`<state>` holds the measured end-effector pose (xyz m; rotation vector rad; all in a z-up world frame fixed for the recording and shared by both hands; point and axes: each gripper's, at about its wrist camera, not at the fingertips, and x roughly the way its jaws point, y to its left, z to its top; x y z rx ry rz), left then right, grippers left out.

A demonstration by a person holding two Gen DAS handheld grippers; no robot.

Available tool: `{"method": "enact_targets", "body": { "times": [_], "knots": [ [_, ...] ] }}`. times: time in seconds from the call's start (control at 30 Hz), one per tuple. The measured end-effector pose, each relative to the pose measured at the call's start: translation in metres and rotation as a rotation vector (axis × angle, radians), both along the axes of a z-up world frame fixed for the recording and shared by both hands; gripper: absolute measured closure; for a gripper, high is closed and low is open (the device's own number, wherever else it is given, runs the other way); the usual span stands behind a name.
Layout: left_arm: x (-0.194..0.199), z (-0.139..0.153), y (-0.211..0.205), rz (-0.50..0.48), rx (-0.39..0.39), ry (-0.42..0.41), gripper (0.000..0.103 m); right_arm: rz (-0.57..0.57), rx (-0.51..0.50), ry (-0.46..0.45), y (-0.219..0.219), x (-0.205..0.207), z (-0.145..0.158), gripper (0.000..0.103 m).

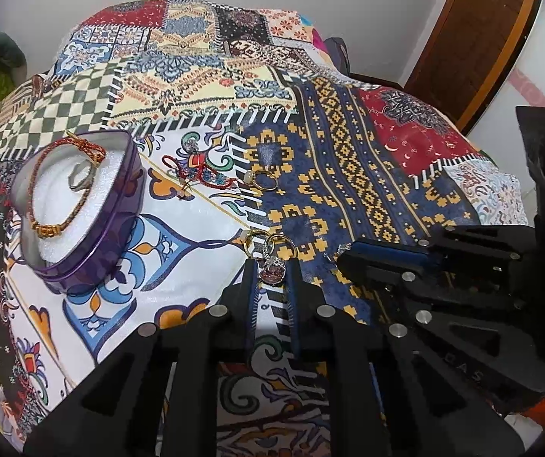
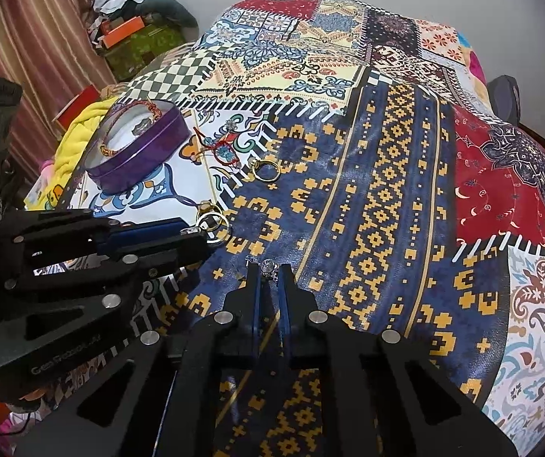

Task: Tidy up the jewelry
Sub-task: 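Grasp a pendant earring with the left gripper while the right gripper grasps a small earring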

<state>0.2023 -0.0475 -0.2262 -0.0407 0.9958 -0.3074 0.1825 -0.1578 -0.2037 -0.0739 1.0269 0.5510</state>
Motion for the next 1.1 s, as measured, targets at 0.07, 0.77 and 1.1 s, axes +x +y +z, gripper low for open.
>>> {"method": "enact_targets", "body": {
  "times": [0.07, 0.77, 1.1],
  "knots": [
    [-0.005, 0.007, 0.002, 0.002, -0.001, -0.017, 0.090, -0.009, 0.005, -0.006, -0.002, 0.001, 0.003, 0.097],
    [-0.043, 0.051, 0.038, 0.073, 0.001, -0.124, 0.090, -0.034, -0.068, -0.025, 0.001, 0.006, 0.009, 0.072],
    [-0.042, 0.046, 0.046, 0.097, -0.010, -0.112, 0.090, -0.030, -0.066, -0.022, 0.003, 0.008, -0.002, 0.094]
  ]
}}
